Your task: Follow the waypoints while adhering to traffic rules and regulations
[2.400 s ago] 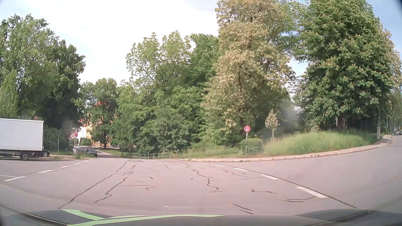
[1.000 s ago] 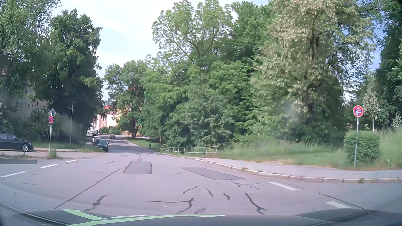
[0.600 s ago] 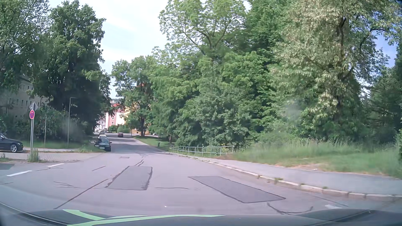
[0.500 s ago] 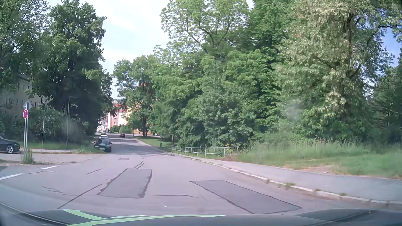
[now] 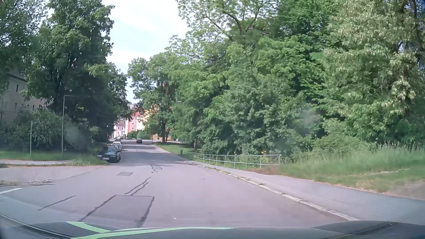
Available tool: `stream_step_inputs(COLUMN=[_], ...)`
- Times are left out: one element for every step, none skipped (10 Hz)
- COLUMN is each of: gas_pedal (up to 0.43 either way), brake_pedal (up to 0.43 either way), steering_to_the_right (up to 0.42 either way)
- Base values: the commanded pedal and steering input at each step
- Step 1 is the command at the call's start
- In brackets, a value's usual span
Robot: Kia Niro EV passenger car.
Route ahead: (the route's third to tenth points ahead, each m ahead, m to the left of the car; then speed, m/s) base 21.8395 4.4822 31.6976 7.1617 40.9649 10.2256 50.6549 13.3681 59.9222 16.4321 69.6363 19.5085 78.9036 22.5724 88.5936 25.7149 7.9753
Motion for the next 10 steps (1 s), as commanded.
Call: stream_step_inputs(gas_pedal=[0.0, 0.0, 0.0, 0.0, 0.0, 0.0, 0.0, 0.0, 0.0, 0.0], brake_pedal=[0.073, 0.079, 0.079, 0.085, 0.085, 0.085, 0.091, 0.091, 0.091, 0.091], steering_to_the_right=[-0.057, -0.055, -0.052, -0.051, -0.051, -0.05, -0.05, -0.049, -0.046, -0.044])
